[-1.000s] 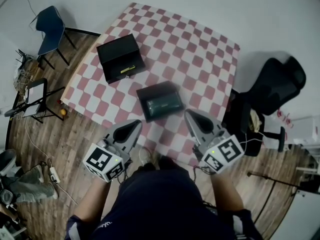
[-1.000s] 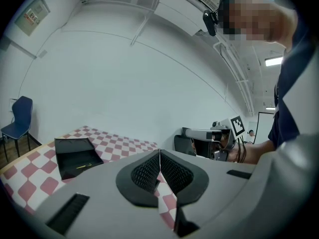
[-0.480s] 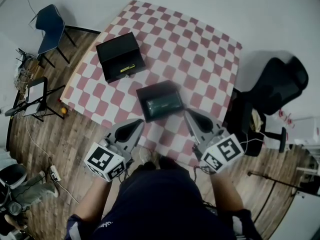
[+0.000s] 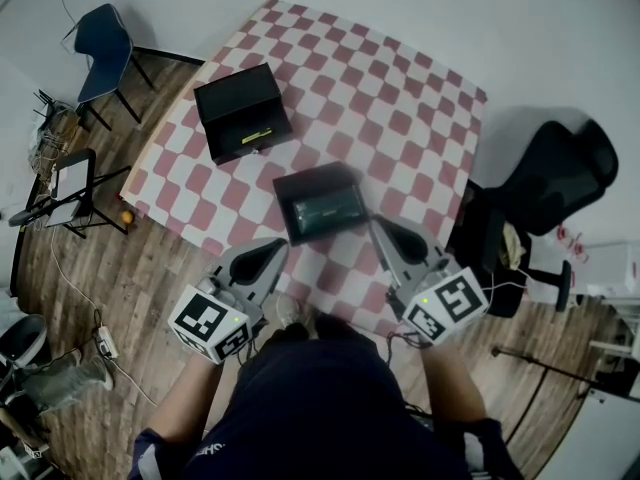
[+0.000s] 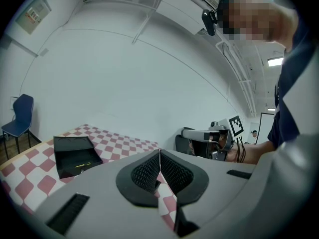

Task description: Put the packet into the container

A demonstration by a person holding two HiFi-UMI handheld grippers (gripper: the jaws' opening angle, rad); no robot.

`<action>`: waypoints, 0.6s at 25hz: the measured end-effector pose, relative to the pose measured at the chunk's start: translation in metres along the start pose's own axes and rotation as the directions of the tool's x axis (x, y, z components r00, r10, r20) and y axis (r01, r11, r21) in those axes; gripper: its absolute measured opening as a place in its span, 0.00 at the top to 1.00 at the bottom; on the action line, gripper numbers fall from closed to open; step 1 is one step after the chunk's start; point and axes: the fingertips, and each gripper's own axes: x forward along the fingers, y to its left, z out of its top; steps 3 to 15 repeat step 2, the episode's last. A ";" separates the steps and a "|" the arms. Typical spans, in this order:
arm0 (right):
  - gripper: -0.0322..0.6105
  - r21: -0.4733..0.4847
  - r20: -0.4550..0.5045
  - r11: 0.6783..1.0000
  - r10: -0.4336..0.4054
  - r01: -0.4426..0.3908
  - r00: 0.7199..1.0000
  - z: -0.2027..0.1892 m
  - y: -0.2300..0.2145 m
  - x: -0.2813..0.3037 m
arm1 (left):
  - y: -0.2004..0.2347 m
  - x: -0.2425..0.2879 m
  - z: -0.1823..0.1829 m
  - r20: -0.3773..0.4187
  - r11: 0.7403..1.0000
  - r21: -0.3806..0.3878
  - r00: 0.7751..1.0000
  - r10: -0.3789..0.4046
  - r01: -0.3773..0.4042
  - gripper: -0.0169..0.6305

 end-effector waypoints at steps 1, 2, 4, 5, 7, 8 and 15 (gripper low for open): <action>0.93 0.000 0.001 1.000 0.000 0.000 1.000 0.000 0.000 0.000 | 0.000 0.000 0.000 0.000 1.000 0.000 1.000 0.001 -0.001 0.92; 0.93 -0.001 0.002 1.000 -0.001 0.001 1.000 0.000 -0.001 0.000 | 0.000 0.000 0.000 -0.001 1.000 0.000 1.000 0.001 -0.001 0.92; 0.93 -0.001 0.002 1.000 -0.001 0.001 1.000 0.000 -0.001 0.000 | 0.000 0.000 0.000 -0.001 1.000 0.000 1.000 0.001 -0.001 0.92; 0.93 -0.001 0.002 1.000 -0.001 0.001 1.000 0.000 -0.001 0.000 | 0.000 0.000 0.000 -0.001 1.000 0.000 1.000 0.001 -0.001 0.92; 0.93 -0.001 0.002 1.000 -0.001 0.001 1.000 0.000 -0.001 0.000 | 0.000 0.000 0.000 -0.001 1.000 0.000 1.000 0.001 -0.001 0.92; 0.93 -0.001 0.002 1.000 -0.001 0.001 1.000 0.000 -0.001 0.000 | 0.000 0.000 0.000 -0.001 1.000 0.000 1.000 0.001 -0.001 0.92; 0.93 -0.001 0.002 1.000 -0.001 0.001 1.000 0.000 -0.001 0.000 | 0.000 0.000 0.000 -0.001 1.000 0.000 1.000 0.001 -0.001 0.92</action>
